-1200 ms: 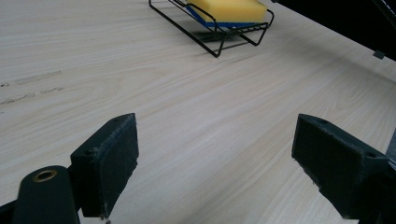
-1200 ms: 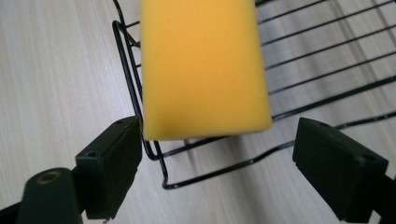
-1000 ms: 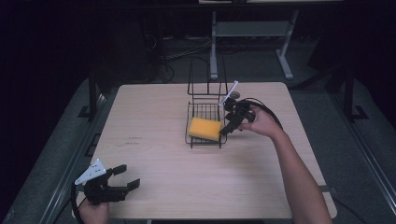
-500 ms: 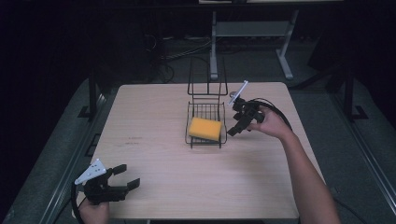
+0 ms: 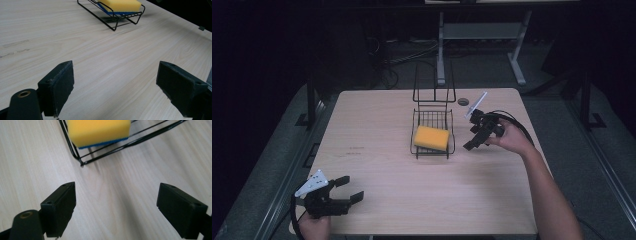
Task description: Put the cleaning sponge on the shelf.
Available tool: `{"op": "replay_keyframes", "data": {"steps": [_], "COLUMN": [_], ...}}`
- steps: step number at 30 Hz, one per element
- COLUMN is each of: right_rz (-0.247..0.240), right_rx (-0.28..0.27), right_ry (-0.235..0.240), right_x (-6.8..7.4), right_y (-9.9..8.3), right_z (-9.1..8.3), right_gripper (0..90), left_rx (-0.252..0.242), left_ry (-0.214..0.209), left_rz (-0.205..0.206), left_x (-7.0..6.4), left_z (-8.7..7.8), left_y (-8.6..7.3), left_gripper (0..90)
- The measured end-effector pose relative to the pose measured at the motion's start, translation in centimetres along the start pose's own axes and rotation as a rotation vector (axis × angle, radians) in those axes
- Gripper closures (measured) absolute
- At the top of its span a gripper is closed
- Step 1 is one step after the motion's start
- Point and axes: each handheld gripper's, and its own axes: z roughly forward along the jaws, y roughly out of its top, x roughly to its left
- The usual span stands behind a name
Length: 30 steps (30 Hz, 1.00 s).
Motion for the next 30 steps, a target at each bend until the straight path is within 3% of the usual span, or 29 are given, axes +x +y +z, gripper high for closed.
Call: {"op": "replay_keyframes", "data": {"steps": [12,30], "right_rz": [0.012,0.054], "right_rx": [0.009,0.015], "right_ry": [-0.014,-0.031], "right_x": [0.2,0.5], "right_y": [-1.4,-5.6], "right_z": [-0.8,-1.4], "right_gripper": [15.5,15.5], "left_rx": [0.001,0.001], "left_ry": [0.001,0.004], "left_rz": [0.002,0.006], "left_x": [0.0,-0.1], "left_z": [0.0,0.0], "left_y": [0.0,0.0], "left_gripper": [14.0,14.0]}}
